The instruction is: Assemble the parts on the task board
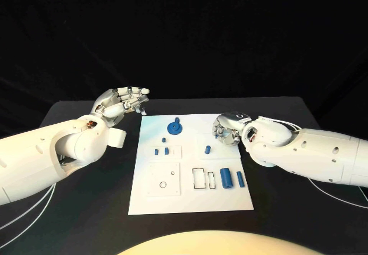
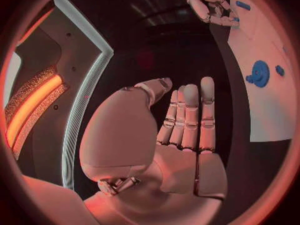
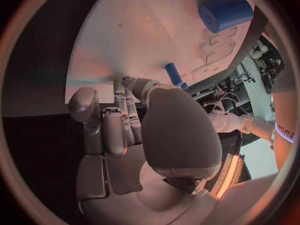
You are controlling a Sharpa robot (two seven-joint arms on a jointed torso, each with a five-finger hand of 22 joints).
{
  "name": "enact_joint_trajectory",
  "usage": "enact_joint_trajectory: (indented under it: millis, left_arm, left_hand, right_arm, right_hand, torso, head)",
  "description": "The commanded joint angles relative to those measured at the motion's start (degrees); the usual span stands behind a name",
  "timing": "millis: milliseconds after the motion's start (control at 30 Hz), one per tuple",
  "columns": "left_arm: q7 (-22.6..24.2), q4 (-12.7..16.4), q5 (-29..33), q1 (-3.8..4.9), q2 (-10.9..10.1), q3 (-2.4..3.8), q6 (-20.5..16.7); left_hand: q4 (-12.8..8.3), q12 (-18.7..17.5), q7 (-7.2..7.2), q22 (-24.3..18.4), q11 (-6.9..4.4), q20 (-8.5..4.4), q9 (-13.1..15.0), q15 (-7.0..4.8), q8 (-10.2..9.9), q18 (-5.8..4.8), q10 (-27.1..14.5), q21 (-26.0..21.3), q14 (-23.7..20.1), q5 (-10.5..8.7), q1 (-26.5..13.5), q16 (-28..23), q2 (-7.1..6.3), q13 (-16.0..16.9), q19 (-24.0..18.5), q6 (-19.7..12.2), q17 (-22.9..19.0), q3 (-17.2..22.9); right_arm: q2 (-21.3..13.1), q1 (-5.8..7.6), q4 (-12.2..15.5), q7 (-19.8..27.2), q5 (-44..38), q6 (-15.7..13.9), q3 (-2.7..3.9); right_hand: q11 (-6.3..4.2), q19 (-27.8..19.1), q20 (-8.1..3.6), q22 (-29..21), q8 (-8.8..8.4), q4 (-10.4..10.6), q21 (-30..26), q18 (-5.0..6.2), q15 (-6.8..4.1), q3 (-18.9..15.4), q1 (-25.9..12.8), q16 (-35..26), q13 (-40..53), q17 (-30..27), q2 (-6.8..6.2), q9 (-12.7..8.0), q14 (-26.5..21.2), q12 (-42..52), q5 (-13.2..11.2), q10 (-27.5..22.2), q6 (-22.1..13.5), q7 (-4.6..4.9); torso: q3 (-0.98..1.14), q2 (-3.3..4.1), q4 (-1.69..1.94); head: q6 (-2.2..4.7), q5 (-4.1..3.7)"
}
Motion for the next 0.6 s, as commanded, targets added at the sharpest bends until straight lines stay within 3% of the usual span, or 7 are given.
enact_joint_trajectory:
  millis: [33, 600]
  left_arm:
    - [0.0, -0.1, -0.5, 0.06, 0.1, 0.05, 0.3]
    - [0.0, -0.5, -0.6, 0.06, 0.1, 0.04, 0.1]
  left_hand:
    - [0.0, -0.2, 0.0, -0.1, 0.27, 0.12, -0.1, 0.07, 0.1, 0.77, -0.2, -0.4, -0.4, 0.14, 0.4, 0.0, -0.01, -0.1, -0.2, -0.6, -0.1, -0.2]
    - [-0.1, -0.2, 0.04, -0.1, 0.3, 0.13, -0.1, 0.09, 0.0, 0.77, -0.3, -0.4, -0.4, 0.15, 0.5, 0.0, -0.03, -0.1, -0.2, -0.7, -0.1, -0.3]
  right_arm:
    - [-0.2, 0.05, 0.6, 0.1, -0.5, -2.2, 0.1]
    - [-2.7, 0.92, 4.2, -0.3, -0.1, -3.5, 0.38]
  right_hand:
    - [-0.1, 0.4, 0.01, 0.2, 0.29, -0.3, 0.5, -0.82, -0.3, 0.2, -0.6, 0.3, -0.1, 0.2, 0.02, 0.2, 2.0, -0.3, 0.1, 0.4, 0.3, -0.23]
    - [-0.14, 0.5, 0.01, 0.6, 0.4, -0.3, 1.0, -0.9, -0.31, 0.4, -1.2, 0.3, 0.0, 0.2, -0.02, 0.4, 2.0, -0.5, 0.1, 0.5, 0.3, -0.28]
  torso:
    - [0.01, 0.01, 0.01]
    - [-0.05, -0.05, -0.01]
  head:
    - [0.04, 0.07]
    - [-0.1, 0.01]
